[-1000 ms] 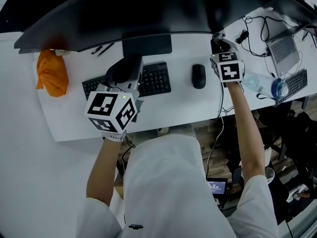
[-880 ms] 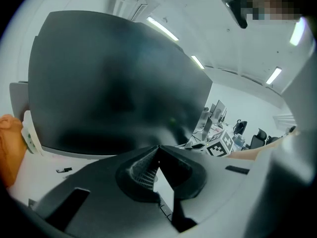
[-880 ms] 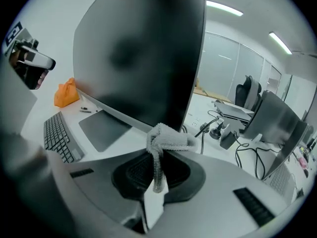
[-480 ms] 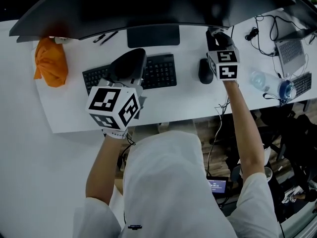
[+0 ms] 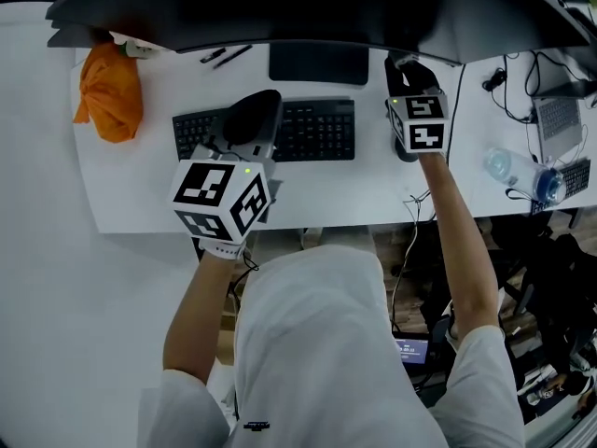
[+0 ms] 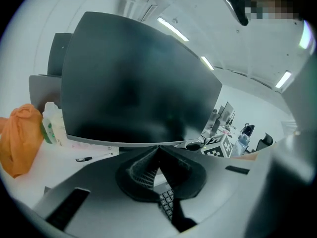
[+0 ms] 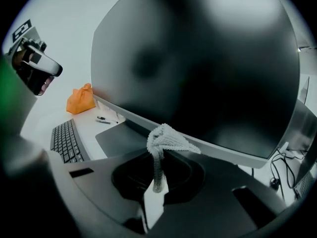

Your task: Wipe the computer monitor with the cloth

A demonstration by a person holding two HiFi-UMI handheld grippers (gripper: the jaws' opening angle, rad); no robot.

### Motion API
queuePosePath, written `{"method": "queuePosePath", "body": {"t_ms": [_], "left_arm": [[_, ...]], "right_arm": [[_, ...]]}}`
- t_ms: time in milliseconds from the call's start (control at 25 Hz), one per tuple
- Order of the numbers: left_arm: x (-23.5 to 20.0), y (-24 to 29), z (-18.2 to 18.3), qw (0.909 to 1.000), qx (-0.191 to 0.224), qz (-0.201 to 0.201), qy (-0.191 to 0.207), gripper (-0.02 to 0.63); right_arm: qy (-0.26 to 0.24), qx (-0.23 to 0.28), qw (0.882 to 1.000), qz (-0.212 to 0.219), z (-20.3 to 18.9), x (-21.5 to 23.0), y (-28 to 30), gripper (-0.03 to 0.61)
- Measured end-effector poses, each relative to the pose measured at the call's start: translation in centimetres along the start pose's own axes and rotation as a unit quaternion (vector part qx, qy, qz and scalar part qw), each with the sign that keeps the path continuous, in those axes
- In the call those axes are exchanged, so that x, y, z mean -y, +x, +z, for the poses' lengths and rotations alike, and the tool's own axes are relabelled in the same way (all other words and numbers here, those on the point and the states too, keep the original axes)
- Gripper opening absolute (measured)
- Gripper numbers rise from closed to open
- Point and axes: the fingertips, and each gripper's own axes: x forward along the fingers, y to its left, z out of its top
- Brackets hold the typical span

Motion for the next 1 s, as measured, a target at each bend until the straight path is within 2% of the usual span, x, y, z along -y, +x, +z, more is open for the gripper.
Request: {"method": "queuePosePath", "body": {"t_ms": [1000], "left_arm": [[-7.7,-6.1,-1.8,0.9977,0.023,0.043,-0.047,0.018]], "right_arm": [[-0.054,0.016,0.994,0.09,6.9,-15.6,6.3,0.025]]}}
